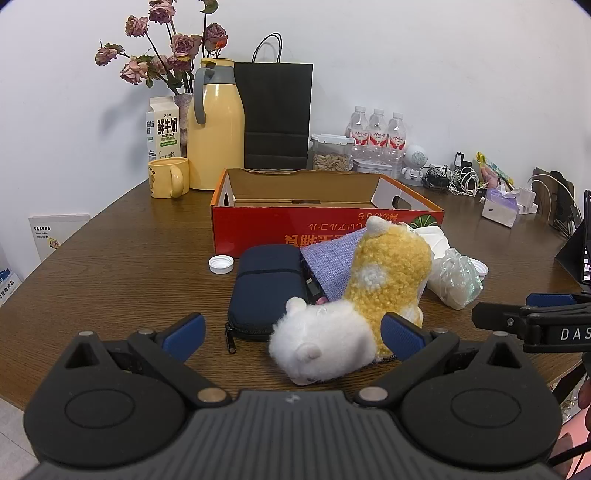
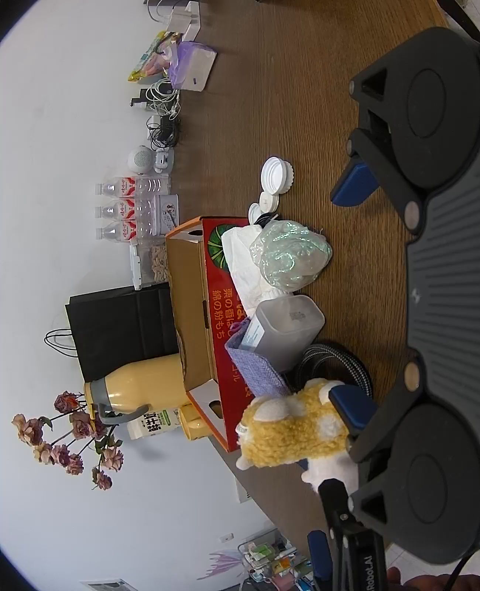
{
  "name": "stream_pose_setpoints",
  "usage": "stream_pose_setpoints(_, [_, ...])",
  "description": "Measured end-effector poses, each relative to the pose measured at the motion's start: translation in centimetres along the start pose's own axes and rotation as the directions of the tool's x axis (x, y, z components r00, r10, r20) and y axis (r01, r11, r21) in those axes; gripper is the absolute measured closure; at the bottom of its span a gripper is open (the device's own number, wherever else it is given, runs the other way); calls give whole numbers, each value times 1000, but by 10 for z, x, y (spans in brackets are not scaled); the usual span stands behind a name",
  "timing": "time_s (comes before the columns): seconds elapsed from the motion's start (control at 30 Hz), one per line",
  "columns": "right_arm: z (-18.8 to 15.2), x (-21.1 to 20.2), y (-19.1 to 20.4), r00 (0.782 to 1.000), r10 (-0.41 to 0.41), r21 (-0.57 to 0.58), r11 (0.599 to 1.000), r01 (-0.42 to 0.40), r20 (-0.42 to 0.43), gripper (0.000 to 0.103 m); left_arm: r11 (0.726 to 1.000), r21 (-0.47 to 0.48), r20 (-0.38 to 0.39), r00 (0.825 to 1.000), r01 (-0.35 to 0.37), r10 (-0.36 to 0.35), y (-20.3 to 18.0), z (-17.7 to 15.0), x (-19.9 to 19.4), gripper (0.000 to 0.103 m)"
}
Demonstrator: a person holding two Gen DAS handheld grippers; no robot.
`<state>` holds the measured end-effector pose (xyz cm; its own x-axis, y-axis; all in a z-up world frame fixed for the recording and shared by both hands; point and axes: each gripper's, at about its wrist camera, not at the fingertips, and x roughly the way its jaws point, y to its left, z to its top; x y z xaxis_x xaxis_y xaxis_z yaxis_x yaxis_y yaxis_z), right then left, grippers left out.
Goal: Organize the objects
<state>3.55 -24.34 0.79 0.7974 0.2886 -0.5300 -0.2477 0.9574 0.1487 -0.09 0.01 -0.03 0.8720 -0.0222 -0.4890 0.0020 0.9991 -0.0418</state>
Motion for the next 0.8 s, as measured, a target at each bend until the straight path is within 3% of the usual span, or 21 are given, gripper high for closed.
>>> stream_pose_setpoints(0.8, [0,-1,1,1000,1,1,1000,-1,1,0,1000,-2,2,1000,2,-2,-3,0,-3,0])
